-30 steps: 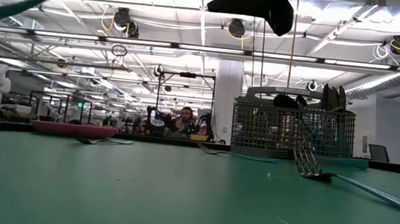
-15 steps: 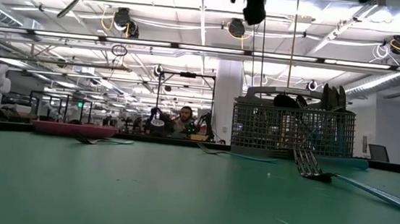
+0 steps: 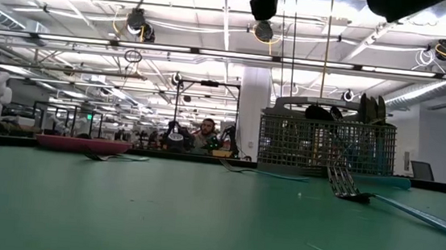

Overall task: Sort silverware
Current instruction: Put the blue fork into the gray silverware basket

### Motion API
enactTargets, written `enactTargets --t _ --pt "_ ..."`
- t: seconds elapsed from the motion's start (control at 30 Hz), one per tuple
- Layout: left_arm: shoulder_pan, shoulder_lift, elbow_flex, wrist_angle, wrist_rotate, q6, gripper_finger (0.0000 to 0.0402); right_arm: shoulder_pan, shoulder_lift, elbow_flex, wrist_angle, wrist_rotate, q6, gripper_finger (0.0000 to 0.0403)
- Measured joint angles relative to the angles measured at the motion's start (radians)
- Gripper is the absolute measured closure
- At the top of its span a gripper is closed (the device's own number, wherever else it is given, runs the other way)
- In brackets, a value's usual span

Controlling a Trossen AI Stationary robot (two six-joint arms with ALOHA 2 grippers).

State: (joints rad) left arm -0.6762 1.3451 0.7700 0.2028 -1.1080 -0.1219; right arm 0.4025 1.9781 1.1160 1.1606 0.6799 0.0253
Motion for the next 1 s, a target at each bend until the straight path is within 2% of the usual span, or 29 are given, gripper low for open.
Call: enactTargets --t 0.27,0.7,0.87,1.0 --pt "0.015 0.043 0.000 0.112 0.044 0.035 0.0389 0.005 0.000 0.003 -0.041 0.109 -0.012 0.0257" --pt "0.026 0.045 0.000 0.179 0.132 0.052 0.0389 0.002 0.000 0.003 -0.012 0.106 -0.008 0.0260" --pt "0.058 0.051 0.000 0.193 0.201 0.050 0.0389 -0.002 0.000 0.003 -0.001 0.106 -0.008 0.0288" --pt "0.068 0.068 0.000 0.210 0.216 0.051 0.0389 -0.003 0.000 0.003 0.003 0.114 -0.007 0.0335"
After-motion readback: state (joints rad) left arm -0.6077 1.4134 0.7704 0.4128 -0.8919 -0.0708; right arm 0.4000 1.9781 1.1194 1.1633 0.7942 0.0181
